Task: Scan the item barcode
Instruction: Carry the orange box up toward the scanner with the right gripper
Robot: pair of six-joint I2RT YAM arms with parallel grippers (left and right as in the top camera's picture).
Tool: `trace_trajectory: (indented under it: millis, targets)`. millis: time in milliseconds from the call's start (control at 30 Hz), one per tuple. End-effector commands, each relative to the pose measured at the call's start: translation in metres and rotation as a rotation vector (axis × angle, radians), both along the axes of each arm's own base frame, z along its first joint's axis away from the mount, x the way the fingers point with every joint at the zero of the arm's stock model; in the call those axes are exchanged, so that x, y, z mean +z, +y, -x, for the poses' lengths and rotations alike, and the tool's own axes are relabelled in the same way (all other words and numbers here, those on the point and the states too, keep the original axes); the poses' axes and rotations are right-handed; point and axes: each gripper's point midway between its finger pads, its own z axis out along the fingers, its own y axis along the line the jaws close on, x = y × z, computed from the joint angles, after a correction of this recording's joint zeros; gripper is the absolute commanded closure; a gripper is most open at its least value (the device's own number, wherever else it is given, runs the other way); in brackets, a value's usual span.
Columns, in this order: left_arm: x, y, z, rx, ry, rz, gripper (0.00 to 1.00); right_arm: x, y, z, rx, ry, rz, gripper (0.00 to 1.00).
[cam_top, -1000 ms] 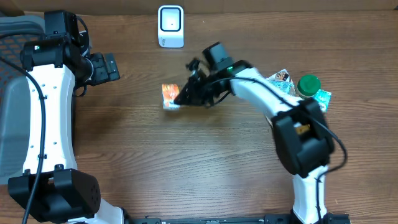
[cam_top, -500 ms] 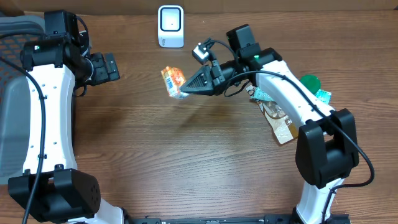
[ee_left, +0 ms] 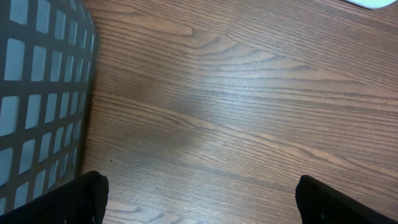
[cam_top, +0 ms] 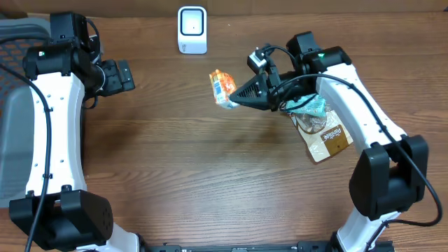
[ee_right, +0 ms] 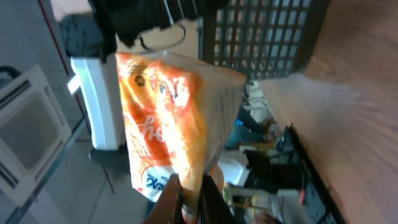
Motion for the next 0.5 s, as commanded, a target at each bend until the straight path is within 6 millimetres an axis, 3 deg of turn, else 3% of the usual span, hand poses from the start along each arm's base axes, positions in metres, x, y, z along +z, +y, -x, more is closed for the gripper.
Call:
trace_trajectory:
  millis: [0,300,467]
  targets:
    - [0.0,0.001,-0.002,0.004,-0.001,-0.009,0.01,0.019,-0.011,0.008,-0.021,-0.171,-0.078,0.96]
    - [0.0,0.001,-0.002,0.004,-0.001,-0.009,0.0,0.019,-0.016,0.014,-0.034,-0.185,-0.079,0.96]
    - [0.0,0.001,-0.002,0.004,-0.001,-0.009,0.01,0.007,-0.015,0.013,-0.021,-0.218,-0.015,0.96]
